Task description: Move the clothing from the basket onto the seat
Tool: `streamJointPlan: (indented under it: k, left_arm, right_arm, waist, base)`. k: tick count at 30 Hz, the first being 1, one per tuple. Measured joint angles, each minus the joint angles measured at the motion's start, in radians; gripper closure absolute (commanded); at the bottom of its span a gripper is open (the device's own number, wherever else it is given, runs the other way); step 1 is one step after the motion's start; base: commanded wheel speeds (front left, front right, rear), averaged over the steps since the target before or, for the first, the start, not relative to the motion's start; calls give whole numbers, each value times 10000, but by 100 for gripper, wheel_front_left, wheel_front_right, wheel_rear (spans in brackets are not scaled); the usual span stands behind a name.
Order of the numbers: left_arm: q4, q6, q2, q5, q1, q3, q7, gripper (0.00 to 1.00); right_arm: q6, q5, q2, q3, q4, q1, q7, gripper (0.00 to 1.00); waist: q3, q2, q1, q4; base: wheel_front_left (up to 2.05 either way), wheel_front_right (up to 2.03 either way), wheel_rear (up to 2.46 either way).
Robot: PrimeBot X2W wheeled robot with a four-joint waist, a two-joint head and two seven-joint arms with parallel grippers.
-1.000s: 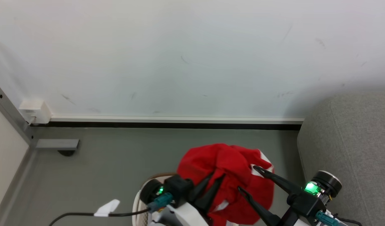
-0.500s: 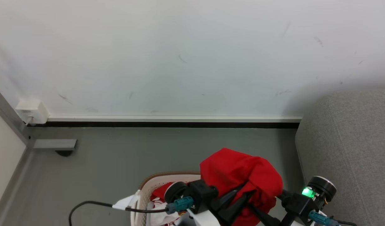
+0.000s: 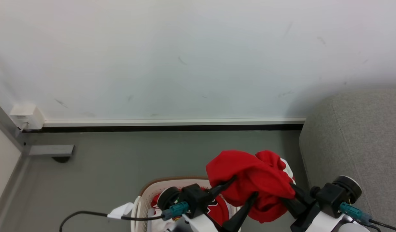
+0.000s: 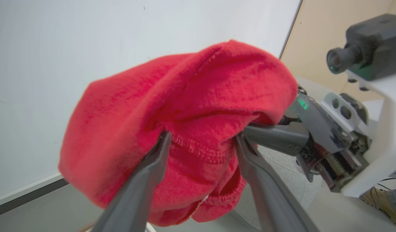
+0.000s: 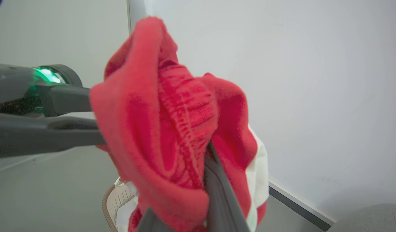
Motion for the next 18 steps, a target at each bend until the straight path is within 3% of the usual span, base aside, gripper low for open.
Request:
streamJointPlan:
  k: [7,18]
  left_arm:
    - [479,130,-17,35,-20,15,-313,0]
    - [917,167,-75,107,-508,-56,-495,0]
  right_arm:
    - [0,35,-174,-909,-282,241,0,100]
    - [0,-125,-253,-1985,-686,570,0,100]
  waist:
    - [142,0,0,-440]
    - [706,0,1,-1719]
  base:
    - [0,0,0]
    - [0,0,0]
